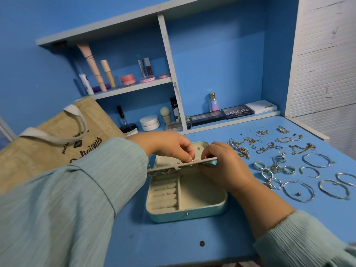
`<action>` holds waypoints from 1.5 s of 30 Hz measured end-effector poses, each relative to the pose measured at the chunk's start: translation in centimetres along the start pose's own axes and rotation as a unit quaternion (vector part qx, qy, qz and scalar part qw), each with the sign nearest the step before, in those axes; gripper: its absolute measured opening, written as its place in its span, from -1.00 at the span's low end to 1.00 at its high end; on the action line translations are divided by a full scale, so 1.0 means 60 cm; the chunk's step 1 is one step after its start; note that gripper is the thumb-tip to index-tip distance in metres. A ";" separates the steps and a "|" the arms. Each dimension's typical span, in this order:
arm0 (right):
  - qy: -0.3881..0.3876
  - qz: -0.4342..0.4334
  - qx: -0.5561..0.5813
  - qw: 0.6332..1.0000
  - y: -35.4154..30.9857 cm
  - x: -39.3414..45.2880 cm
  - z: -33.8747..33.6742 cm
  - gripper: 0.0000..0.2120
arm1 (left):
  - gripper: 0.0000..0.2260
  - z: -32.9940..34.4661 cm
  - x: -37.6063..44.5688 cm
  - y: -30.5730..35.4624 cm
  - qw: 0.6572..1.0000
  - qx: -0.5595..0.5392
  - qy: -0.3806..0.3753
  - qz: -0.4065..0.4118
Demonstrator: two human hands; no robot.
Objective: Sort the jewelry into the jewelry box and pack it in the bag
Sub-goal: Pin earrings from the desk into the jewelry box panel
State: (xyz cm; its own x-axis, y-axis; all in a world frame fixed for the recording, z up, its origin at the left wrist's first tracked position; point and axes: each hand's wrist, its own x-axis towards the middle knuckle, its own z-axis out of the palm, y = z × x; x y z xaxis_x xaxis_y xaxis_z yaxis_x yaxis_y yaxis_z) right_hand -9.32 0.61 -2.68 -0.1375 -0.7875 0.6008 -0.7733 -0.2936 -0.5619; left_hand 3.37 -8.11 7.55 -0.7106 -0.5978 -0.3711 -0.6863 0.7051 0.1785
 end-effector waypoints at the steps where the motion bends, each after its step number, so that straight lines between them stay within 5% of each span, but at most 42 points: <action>1: -0.001 0.000 -0.002 1.000 0.000 0.000 0.000 -0.88 | -0.94 0.000 0.000 0.001 1.000 0.000 -0.002 -0.001; 37: 0.023 0.046 0.006 0.999 -0.003 -0.002 0.002 -0.81 | -0.93 -0.001 0.006 0.009 0.999 0.006 -0.040 -0.022; 45: 0.017 0.063 0.012 0.998 0.000 0.002 0.003 -0.81 | -0.86 0.006 -0.012 0.007 0.999 -0.012 0.042 -0.027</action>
State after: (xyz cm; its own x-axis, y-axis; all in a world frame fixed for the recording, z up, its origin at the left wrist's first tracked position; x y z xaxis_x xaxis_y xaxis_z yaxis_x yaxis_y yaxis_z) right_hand -9.21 0.40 -2.69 -0.2549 -0.8002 0.5429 -0.7329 -0.2063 -0.6483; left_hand 3.66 -7.22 7.55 -0.6819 -0.6655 -0.3035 -0.7270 0.6622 0.1816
